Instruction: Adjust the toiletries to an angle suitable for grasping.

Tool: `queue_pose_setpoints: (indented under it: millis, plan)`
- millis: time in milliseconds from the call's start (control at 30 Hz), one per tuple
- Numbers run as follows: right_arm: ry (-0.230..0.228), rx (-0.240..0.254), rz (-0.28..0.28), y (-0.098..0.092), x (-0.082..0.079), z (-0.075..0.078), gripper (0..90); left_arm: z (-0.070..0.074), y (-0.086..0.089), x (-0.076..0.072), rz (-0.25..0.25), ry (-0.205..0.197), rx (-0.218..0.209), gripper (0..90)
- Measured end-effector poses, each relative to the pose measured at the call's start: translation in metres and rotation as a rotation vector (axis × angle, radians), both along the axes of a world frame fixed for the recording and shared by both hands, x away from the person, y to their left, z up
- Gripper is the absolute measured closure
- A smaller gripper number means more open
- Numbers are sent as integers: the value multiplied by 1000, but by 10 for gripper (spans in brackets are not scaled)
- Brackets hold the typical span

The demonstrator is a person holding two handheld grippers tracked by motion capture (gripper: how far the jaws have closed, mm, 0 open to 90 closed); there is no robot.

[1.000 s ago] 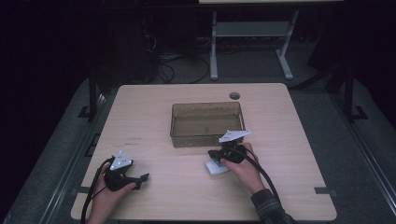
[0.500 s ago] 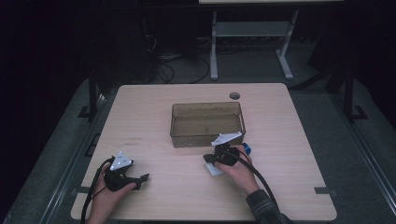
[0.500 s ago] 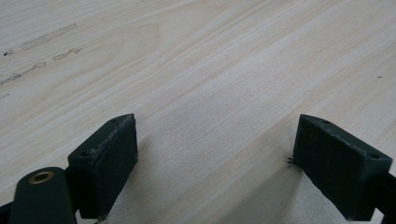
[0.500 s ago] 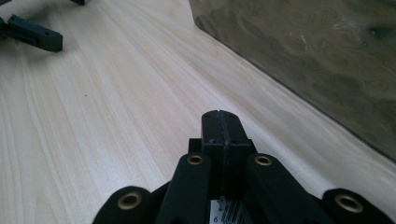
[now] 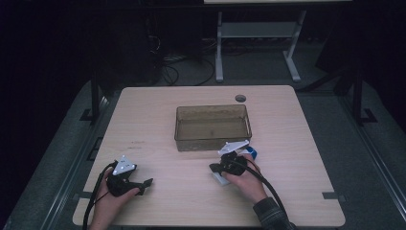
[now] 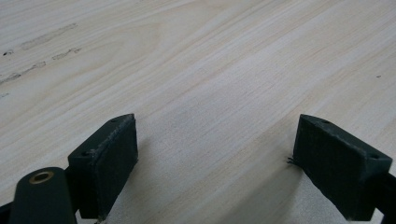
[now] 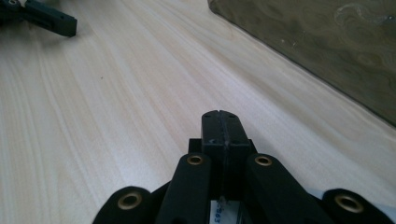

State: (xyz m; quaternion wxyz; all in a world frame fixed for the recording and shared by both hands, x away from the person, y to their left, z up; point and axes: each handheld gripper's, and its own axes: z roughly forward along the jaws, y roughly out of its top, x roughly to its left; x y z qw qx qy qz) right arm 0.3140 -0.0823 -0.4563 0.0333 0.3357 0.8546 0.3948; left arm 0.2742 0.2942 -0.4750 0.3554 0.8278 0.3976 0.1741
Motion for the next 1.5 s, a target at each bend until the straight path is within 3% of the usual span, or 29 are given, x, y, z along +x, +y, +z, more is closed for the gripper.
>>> queue_pose_setpoints:
  millis: [767,1500]
  plan:
    - [8,5,-13,-25,-26,1,900,0,0,0,0,0,0,126]
    - [10,6,-84,-69,-58,4,900,0,0,0,1,-1,1,126]
